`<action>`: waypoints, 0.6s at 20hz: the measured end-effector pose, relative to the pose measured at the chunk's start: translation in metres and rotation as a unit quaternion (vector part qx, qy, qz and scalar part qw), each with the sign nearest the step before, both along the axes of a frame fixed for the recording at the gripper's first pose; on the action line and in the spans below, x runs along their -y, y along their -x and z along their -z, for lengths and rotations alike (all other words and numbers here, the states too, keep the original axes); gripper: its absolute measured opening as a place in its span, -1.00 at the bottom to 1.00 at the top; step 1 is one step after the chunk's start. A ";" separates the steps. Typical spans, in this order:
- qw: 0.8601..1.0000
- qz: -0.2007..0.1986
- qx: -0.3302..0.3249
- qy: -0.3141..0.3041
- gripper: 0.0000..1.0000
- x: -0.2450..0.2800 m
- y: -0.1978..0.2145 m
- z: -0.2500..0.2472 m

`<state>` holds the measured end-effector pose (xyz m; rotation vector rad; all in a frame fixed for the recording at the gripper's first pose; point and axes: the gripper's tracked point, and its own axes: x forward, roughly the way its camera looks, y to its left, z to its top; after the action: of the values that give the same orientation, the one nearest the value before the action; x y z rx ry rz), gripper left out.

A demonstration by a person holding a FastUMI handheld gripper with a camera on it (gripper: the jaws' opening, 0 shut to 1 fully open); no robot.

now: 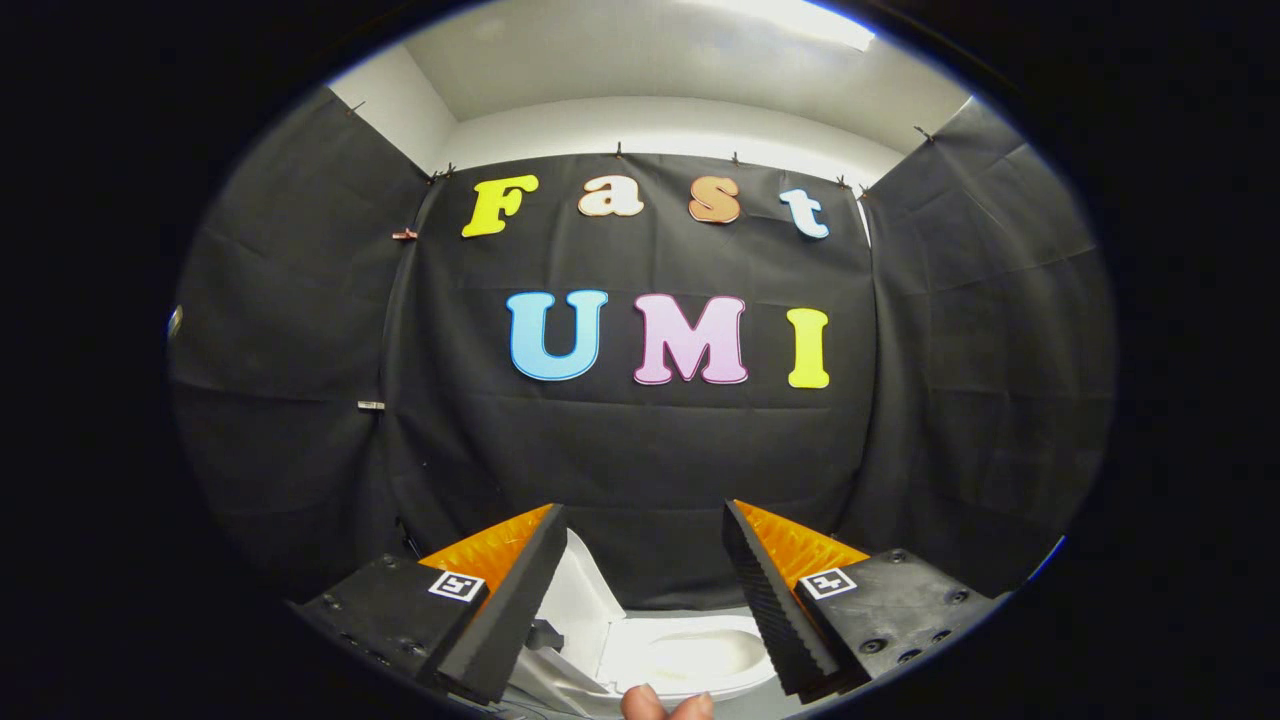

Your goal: Open the toilet lid.

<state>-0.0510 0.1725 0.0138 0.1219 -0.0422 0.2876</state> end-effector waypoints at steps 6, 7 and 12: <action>1.000 -0.001 -0.003 0.003 0.97 -0.001 0.000 0.000; 1.000 0.002 -0.005 0.002 0.97 0.001 -0.001 0.000; 1.000 0.014 -0.002 -0.006 0.97 0.011 -0.003 -0.005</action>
<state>-0.0480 0.1615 0.0186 0.1341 -0.0419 0.2595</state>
